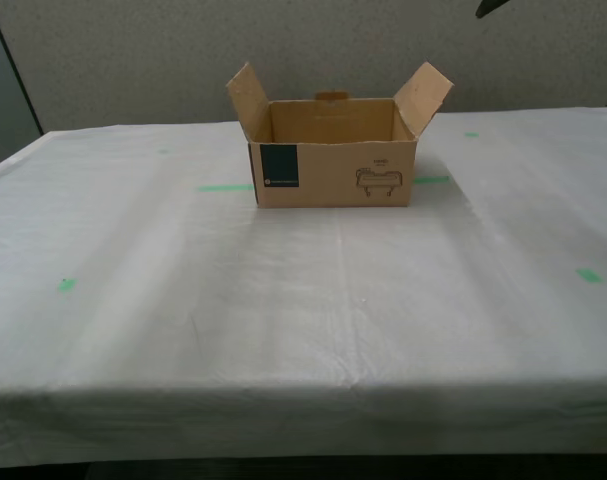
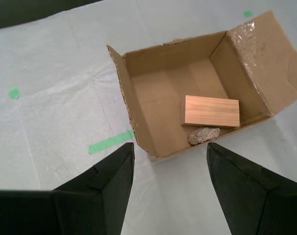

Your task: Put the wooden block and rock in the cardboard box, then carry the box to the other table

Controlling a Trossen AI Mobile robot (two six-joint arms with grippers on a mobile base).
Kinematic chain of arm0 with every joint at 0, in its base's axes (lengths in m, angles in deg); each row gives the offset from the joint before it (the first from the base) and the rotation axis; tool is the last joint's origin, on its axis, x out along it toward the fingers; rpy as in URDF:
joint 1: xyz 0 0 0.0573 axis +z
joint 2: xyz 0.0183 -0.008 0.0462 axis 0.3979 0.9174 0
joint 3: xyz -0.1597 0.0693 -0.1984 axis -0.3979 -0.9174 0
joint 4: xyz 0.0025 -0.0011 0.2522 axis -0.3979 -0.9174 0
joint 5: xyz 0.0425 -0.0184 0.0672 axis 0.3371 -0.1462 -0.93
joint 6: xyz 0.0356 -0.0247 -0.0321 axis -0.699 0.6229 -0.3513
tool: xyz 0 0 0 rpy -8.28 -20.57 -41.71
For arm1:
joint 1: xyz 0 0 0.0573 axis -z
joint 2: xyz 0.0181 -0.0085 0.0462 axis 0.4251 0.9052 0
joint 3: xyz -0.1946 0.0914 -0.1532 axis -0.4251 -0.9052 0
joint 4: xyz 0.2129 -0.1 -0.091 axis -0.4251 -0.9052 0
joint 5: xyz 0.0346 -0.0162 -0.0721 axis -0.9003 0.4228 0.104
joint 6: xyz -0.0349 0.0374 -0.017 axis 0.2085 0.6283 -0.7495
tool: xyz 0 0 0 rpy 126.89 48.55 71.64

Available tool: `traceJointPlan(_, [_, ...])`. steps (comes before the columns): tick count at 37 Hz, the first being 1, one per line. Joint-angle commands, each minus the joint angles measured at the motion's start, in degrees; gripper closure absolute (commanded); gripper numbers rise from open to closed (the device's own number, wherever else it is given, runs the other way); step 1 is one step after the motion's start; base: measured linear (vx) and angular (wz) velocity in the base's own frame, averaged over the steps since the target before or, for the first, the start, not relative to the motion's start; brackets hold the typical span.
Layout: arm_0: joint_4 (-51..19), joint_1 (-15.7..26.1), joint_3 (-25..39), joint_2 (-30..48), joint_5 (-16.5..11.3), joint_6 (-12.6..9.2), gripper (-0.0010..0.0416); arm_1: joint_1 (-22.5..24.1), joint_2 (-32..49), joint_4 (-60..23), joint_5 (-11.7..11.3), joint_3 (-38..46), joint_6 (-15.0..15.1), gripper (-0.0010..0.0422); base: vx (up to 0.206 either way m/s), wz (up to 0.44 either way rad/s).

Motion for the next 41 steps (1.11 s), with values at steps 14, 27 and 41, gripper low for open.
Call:
traceJointPlan(14, [-0.3,0.1,-9.6,-12.8,0.3,0.0,0.0007,0.0,-14.9,4.9,-0.1,-19.6,-0.2,0.0215,0.000,0.000])
traceJointPlan(27, [-0.1,0.1,-17.4,-19.1,0.3,-0.2,0.0007,0.1,-21.9,12.4,-0.1,-30.9,-0.4,0.0175,0.000,0.000])
traceJointPlan(41, [0.1,0.1,-21.4,-20.8,0.2,-0.1,0.0007,0.1,-22.4,13.1,0.0,-32.3,-0.3,0.0087,0.000,0.000])
